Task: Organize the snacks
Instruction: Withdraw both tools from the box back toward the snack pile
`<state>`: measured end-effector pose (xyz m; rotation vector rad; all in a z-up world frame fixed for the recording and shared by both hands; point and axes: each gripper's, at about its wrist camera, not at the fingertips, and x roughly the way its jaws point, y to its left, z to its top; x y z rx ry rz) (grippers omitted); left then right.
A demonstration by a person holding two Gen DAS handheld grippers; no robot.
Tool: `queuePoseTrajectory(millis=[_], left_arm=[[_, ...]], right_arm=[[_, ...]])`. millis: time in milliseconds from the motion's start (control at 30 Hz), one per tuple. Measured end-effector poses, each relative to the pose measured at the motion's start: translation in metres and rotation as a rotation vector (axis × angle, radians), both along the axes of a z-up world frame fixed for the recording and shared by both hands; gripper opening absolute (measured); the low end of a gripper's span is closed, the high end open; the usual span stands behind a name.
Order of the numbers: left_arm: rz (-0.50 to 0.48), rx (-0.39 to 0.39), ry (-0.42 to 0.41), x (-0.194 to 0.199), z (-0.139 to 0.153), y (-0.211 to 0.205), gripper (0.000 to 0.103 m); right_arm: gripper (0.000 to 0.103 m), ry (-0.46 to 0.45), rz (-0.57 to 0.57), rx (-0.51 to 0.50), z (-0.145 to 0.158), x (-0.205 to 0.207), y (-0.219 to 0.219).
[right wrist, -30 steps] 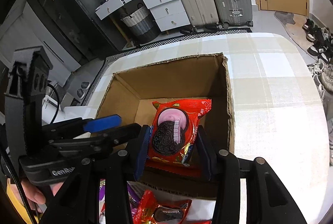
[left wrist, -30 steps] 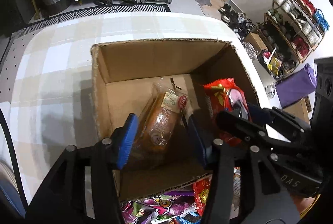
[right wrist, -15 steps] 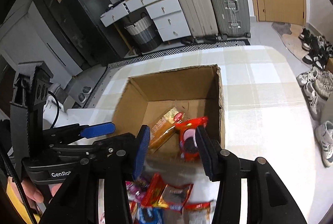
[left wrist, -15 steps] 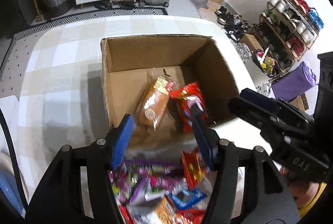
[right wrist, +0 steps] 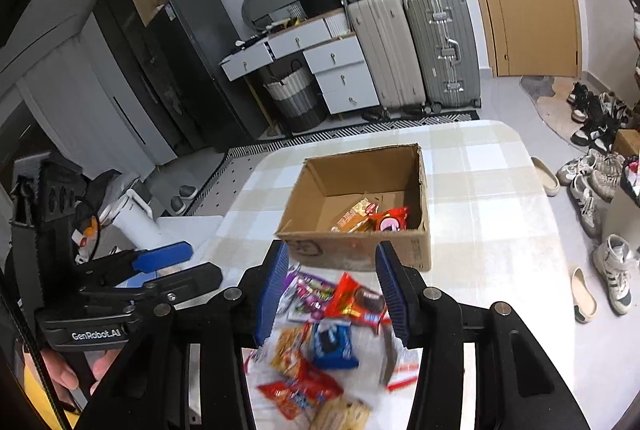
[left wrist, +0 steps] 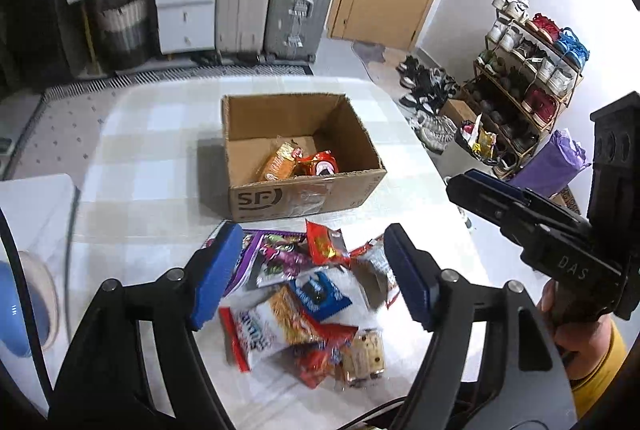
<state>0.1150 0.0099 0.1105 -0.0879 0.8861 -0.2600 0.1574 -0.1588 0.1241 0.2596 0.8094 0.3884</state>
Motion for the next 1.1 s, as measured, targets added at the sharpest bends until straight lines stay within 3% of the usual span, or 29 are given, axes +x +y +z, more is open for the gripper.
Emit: queuePoseTrajectory(millis=[300, 467, 533, 733, 867, 967, 1100], left_arm=[[0.064, 0.042, -0.153, -0.104, 0.027, 0.001, 0.081], [0.071, 0.082, -0.23, -0.149, 0.021, -0.003, 0.084], [0.071, 0.08, -0.242, -0.155, 0.016, -0.001, 0.084], [0.132, -0.005, -0.227, -0.155, -0.012, 0.018, 0.084], [0.169, -0.028, -0.247, -0.144, -0.028, 0.032, 0.087], [0.189, -0.028, -0.234, -0.131, -0.043, 0.041, 0.102], [0.203, -0.062, -0.211, -0.113, -0.073, 0.051, 0.102]], right_arm=[[0.049, -0.072, 0.004, -0.027, 0.002, -0.084, -0.003], [0.055, -0.125, 0.015, -0.018, -0.011, -0.119, -0.004], [0.068, -0.138, 0.016, -0.004, -0.019, -0.129, -0.004], [0.094, -0.199, 0.002, 0.0, -0.046, -0.147, -0.007], [0.098, -0.225, 0.022, 0.003, -0.064, -0.141, -0.009], [0.1, -0.195, 0.027, 0.006, -0.078, -0.132, -0.006], [0.1, -0.147, 0.058, -0.03, -0.098, -0.114, 0.006]])
